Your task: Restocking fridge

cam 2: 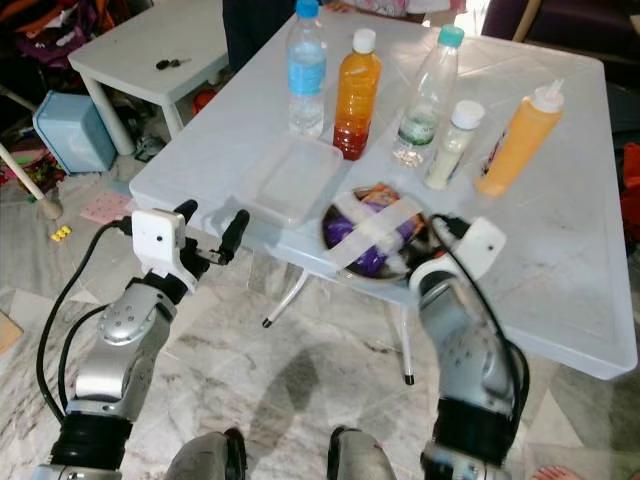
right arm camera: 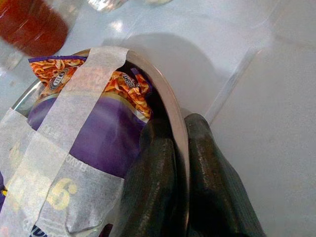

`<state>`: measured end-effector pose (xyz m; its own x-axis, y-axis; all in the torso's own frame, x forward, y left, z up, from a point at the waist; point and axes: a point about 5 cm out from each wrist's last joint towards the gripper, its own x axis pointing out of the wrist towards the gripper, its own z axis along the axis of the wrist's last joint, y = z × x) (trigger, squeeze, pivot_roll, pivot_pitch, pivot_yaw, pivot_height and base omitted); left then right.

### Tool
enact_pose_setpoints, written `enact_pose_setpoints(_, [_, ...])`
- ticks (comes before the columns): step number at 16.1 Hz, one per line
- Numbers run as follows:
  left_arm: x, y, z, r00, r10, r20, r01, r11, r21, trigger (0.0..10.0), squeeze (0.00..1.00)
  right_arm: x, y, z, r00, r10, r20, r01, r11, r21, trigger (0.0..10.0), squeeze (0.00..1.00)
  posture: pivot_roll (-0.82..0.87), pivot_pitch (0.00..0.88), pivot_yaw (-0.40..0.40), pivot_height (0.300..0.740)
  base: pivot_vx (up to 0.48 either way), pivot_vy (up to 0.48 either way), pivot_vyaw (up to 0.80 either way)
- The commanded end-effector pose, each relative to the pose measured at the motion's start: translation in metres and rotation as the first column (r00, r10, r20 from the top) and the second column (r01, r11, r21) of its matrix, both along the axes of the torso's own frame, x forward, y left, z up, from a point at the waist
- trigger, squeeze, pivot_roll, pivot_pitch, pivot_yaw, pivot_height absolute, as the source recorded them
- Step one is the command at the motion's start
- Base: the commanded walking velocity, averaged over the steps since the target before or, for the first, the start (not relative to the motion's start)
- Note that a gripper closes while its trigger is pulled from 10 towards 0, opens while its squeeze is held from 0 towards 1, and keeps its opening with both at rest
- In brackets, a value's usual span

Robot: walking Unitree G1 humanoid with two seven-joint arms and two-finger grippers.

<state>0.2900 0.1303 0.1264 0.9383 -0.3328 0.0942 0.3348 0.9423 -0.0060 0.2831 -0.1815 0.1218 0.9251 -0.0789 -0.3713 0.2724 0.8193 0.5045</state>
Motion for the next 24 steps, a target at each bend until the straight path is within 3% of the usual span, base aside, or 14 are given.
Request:
enact_pose_setpoints(1, [-0.003,0.008,0.003,0.999,0.03,0.018,-0.031,0.999,0.014,10.0,0.0,-0.012,0.006,-0.021,0.993,0.027,-0.114,-0.031,0.999,-0.033,0.0,0.0,-0.06,0.107,0.01,0.74,0.0,0.0,0.0])
enact_pose_setpoints(3, [-0.007,0.011,-0.003,0.998,0.057,0.002,-0.057,0.998,0.001,10.0,0.0,-0.023,0.005,-0.029,0.992,0.027,-0.127,-0.033,0.998,-0.047,0.0,0.0,-0.07,0.099,0.001,0.74,0.0,0.0,0.0])
enact_pose_setpoints(4, [-0.011,0.007,-0.002,0.999,0.047,0.006,-0.047,0.999,-0.01,10.0,0.0,-0.026,0.008,-0.023,0.996,0.062,-0.063,-0.063,0.998,-0.018,10.0,0.0,-0.07,0.094,0.002,0.74,0.0,0.0,0.0])
enact_pose_setpoints(9, [-0.021,0.018,-0.01,0.996,0.088,-0.021,-0.088,0.996,0.01,10.0,0.0,-0.029,0.0,-0.024,0.997,0.037,-0.063,-0.047,0.986,-0.159,10.0,0.0,-0.07,0.054,0.016,0.74,0.0,0.0,0.0])
enact_pose_setpoints(11, [-0.023,0.024,-0.016,0.988,0.142,-0.063,-0.141,0.99,0.026,10.0,0.0,-0.037,0.009,-0.029,0.99,0.099,-0.102,-0.108,0.99,-0.093,10.0,0.0,-0.06,0.046,0.014,0.74,0.0,0.0,0.0])
enact_pose_setpoints(15, [-0.019,0.022,-0.015,0.986,0.156,-0.062,-0.155,0.988,0.03,10.0,0.0,-0.038,0.016,-0.03,0.976,0.203,-0.078,-0.211,0.971,-0.115,10.0,0.0,-0.06,0.055,0.014,0.74,0.0,0.0,0.0])
enact_pose_setpoints(24, [-0.021,0.017,-0.018,0.987,0.141,-0.079,-0.139,0.99,0.034,10.0,0.0,-0.04,0.024,-0.034,0.963,0.258,-0.079,-0.264,0.962,-0.069,10.0,0.0,-0.06,0.075,0.011,0.74,0.0,0.0,0.0])
